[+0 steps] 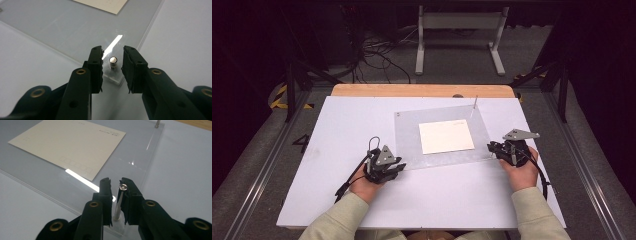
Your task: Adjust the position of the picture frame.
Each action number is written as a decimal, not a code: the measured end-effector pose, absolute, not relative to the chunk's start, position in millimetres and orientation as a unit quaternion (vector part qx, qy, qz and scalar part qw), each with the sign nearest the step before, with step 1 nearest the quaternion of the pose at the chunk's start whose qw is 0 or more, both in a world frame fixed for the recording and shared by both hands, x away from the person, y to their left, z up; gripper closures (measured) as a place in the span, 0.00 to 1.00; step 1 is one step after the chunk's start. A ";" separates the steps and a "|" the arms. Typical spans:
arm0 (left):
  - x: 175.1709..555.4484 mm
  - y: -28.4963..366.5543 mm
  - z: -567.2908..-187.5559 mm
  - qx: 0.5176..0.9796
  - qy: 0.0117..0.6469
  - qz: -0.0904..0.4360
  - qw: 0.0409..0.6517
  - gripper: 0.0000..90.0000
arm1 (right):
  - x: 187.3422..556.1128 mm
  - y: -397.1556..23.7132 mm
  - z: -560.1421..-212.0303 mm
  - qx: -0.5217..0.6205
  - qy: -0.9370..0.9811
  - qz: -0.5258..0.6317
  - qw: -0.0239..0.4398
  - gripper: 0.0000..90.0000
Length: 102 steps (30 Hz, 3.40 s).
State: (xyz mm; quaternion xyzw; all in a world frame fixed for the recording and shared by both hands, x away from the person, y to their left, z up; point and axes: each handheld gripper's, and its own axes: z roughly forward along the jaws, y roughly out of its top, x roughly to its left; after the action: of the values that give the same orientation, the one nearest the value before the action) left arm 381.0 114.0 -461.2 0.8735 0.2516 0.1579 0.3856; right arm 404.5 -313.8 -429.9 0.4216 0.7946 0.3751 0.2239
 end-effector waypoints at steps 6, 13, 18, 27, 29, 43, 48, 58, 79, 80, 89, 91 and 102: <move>383.9 112.8 -461.8 0.872 0.258 0.147 0.390 0.88 | 398.6 -314.1 -424.6 0.418 0.788 0.387 0.233 0.78; 372.4 103.3 -457.2 0.896 0.204 0.118 0.376 0.91 | 362.8 -339.7 -405.8 0.417 0.747 0.438 0.277 0.77; 355.4 85.6 -452.9 0.916 0.145 0.083 0.364 0.91 | 342.8 -357.3 -404.1 0.430 0.732 0.451 0.275 0.75; 320.8 36.8 -452.9 0.923 0.079 0.036 0.374 0.91 | 323.5 -373.0 -410.9 0.446 0.726 0.449 0.269 0.74; 317.4 31.2 -452.9 0.924 0.074 0.032 0.375 0.91 | 323.1 -373.5 -411.7 0.446 0.727 0.448 0.268 0.74; 355.9 64.7 -432.2 0.869 0.217 0.017 0.444 0.75 | 327.1 -367.7 -421.8 0.447 0.738 0.437 0.255 0.74; 387.8 105.3 -420.9 0.839 0.299 0.069 0.449 0.68 | 324.4 -367.2 -423.7 0.448 0.739 0.434 0.253 0.73; 427.4 113.9 -449.1 0.851 0.341 0.119 0.382 0.57 | 315.0 -371.6 -427.3 0.455 0.737 0.429 0.257 0.73; 418.3 107.4 -452.6 0.874 0.307 0.136 0.353 0.92 | 320.3 -368.0 -435.0 0.460 0.736 0.435 0.240 0.72; 416.5 107.5 -451.9 0.876 0.304 0.133 0.350 0.92 | 320.8 -368.8 -434.7 0.463 0.734 0.436 0.240 0.72; 408.3 106.0 -450.1 0.887 0.282 0.137 0.338 0.92 | 349.0 -368.8 -430.1 0.494 0.717 0.429 0.241 0.67; 408.1 106.1 -450.3 0.887 0.283 0.137 0.339 0.92 | 359.8 -367.8 -433.2 0.523 0.709 0.403 0.249 0.67; 406.2 106.8 -450.4 0.885 0.289 0.131 0.341 0.92 | 389.1 -359.2 -436.3 0.518 0.723 0.354 0.290 0.93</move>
State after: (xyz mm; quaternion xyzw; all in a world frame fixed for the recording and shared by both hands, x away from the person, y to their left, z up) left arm 406.2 106.8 -450.4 0.8850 0.2885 0.1314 0.3409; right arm 389.1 -359.2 -436.3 0.5176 0.7227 0.3542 0.2903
